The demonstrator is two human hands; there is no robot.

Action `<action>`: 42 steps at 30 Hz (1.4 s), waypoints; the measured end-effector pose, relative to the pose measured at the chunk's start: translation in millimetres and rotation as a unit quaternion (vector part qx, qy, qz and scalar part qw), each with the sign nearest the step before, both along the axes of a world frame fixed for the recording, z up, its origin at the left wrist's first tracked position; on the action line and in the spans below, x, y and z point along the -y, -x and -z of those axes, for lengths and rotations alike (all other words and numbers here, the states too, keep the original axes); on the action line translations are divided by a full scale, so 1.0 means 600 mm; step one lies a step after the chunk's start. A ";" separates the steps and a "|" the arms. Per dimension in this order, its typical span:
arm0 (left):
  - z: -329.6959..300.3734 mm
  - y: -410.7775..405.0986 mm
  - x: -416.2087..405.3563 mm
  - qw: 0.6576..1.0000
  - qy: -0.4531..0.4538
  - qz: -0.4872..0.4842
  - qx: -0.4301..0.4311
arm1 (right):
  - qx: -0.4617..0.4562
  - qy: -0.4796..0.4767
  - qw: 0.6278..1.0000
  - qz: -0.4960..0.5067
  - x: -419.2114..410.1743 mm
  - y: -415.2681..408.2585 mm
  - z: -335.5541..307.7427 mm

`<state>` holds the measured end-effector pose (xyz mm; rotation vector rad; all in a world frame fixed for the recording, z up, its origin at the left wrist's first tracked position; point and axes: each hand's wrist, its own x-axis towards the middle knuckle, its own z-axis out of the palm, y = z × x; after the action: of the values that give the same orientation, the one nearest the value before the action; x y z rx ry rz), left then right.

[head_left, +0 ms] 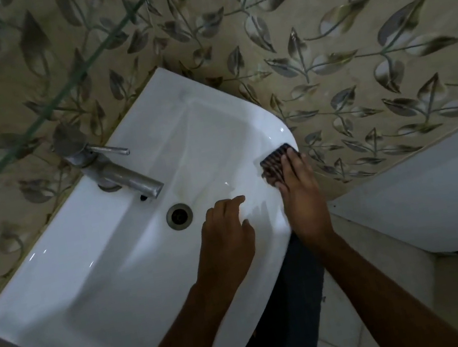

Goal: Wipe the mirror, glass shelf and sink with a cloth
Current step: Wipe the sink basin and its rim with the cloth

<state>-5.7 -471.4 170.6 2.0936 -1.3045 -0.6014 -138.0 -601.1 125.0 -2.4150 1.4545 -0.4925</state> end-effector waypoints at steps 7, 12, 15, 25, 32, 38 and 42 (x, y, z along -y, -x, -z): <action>0.010 -0.033 0.023 0.999 0.032 -0.040 -0.014 | -0.088 0.115 0.982 -0.122 0.177 -0.075 0.004; 0.015 -0.073 0.059 0.995 -0.021 -0.099 -0.025 | -0.063 0.183 0.961 -0.199 0.225 -0.180 0.021; 0.014 -0.084 0.055 0.993 -0.012 -0.113 -0.028 | -0.079 0.184 0.947 -0.251 0.250 -0.249 0.026; 0.023 -0.153 0.019 0.955 -0.026 -0.261 -0.142 | 0.033 0.081 0.952 -0.294 0.215 -0.450 -0.004; 0.010 -0.166 0.007 0.935 0.008 -0.338 -0.104 | 0.124 0.069 0.885 -0.443 0.070 -0.429 0.005; 0.000 -0.169 -0.010 0.928 0.013 -0.366 -0.072 | 0.120 0.085 0.915 -0.375 0.161 -0.423 0.005; 0.003 -0.182 -0.028 0.924 0.033 -0.376 -0.063 | 0.110 0.039 0.968 -0.223 0.184 -0.437 -0.010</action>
<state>103.3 -454.4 168.5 2.2292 -0.3682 -0.3278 124.5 -711.3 131.0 -2.5436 0.7805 -0.6886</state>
